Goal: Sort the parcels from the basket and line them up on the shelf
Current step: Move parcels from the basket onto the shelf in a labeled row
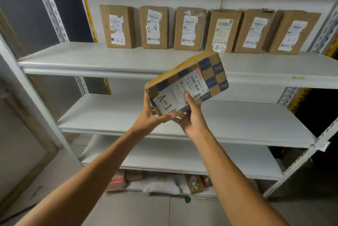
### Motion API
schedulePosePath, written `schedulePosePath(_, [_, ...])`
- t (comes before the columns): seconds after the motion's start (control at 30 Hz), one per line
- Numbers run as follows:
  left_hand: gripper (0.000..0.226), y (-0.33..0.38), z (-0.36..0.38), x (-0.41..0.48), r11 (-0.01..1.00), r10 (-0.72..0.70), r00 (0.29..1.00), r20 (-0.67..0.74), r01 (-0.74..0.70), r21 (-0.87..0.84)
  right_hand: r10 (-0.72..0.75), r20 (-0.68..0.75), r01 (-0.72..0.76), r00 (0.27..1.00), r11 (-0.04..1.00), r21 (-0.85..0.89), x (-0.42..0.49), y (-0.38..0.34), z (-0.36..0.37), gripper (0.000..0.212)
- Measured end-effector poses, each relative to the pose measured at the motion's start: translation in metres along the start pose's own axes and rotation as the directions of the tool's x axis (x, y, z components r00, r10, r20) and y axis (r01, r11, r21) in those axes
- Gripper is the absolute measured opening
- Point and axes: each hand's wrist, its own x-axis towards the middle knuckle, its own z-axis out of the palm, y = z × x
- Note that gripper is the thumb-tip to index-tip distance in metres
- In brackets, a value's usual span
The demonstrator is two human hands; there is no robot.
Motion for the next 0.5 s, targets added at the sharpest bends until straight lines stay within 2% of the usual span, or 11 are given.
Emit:
schedulePosePath(0.07, [0.101, -0.005, -0.023, -0.003, 1.0, -0.003, 1.0, -0.023, 0.004, 0.031, -0.04, -0.015, 0.039, 0.999, 0.999, -0.036, 0.009, 0.014, 0.016, 0.067])
schedulePosePath(0.23, [0.11, -0.01, -0.08, -0.009, 0.994, 0.008, 0.975, -0.22, 0.018, 0.112, -0.104, -0.024, 0.096, 0.994, 0.971, -0.219, 0.026, 0.032, 0.062, 0.056])
schedulePosePath(0.3, [0.097, -0.006, -0.102, -0.009, 0.99, 0.044, 0.964, -0.263, -0.006, 0.144, -0.16, 0.027, 0.161, 0.987, 0.934, -0.318, 0.033, 0.039, 0.079, 0.059])
schedulePosePath(0.4, [0.065, -0.001, -0.128, -0.006, 0.989, 0.079, 0.95, -0.303, -0.036, 0.145, -0.257, 0.085, 0.267, 0.963, 0.852, -0.45, 0.043, 0.052, 0.105, 0.065])
schedulePosePath(0.5, [0.055, -0.004, -0.151, -0.002, 0.996, 0.059, 0.931, -0.36, -0.03, 0.084, -0.33, 0.148, 0.356, 0.932, 0.773, -0.525, 0.055, 0.068, 0.129, 0.065])
